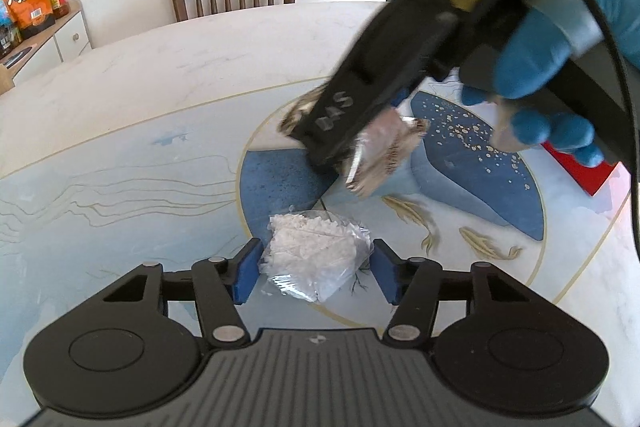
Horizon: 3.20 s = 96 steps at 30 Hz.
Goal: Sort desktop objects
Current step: 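Grasp the silver foil packet with the right tool while the left tool grasps the white mesh bag, then carry the foil packet and the mesh bag with both tools into the red box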
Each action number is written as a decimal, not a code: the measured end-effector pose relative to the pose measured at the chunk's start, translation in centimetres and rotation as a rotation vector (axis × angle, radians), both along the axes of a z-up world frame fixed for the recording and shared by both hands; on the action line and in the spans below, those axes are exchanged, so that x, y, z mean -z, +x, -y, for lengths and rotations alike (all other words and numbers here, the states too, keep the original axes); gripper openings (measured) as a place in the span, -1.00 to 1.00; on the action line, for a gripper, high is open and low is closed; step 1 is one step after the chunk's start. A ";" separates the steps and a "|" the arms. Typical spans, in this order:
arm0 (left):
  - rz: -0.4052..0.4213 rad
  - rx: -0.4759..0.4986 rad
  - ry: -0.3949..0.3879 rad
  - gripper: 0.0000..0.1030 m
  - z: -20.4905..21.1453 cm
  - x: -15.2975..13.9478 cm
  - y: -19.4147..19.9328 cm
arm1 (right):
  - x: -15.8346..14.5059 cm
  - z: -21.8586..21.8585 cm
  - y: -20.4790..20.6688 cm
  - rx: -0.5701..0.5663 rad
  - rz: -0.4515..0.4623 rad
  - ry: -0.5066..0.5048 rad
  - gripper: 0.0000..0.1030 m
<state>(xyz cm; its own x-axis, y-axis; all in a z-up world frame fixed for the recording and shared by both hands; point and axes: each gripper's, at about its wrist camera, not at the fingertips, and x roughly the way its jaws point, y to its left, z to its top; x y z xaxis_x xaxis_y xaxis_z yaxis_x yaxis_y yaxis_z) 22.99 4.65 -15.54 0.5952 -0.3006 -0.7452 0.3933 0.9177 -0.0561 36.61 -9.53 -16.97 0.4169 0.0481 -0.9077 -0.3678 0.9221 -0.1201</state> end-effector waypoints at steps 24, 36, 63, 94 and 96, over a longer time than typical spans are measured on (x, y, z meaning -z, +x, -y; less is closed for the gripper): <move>0.005 -0.055 -0.056 -0.30 1.1 -3.9 -1.3 | -4.6 6.4 -7.2 0.083 0.026 0.099 0.04; 0.046 -0.031 -0.107 -0.30 4.9 -8.3 -3.8 | -7.7 9.7 -11.7 0.108 0.053 0.146 0.04; 0.182 0.172 -0.125 -0.30 19.8 -14.4 -3.8 | -14.4 25.0 -17.5 0.273 0.208 0.163 0.04; 0.081 0.373 -0.001 -0.29 33.9 -10.8 7.3 | -12.7 36.8 -14.6 0.355 0.207 0.078 0.04; 0.067 0.390 0.017 -0.29 34.5 -10.1 7.7 | -12.2 36.6 -13.9 0.343 0.193 0.076 0.04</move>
<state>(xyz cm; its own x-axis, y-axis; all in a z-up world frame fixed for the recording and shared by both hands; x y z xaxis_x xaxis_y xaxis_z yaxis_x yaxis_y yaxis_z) 30.74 -29.90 -5.42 0.4863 -0.5015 -0.7156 0.7149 0.6992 -0.0043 22.70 -46.10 -4.81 0.5831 -0.0599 -0.8102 -0.0139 0.9964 -0.0836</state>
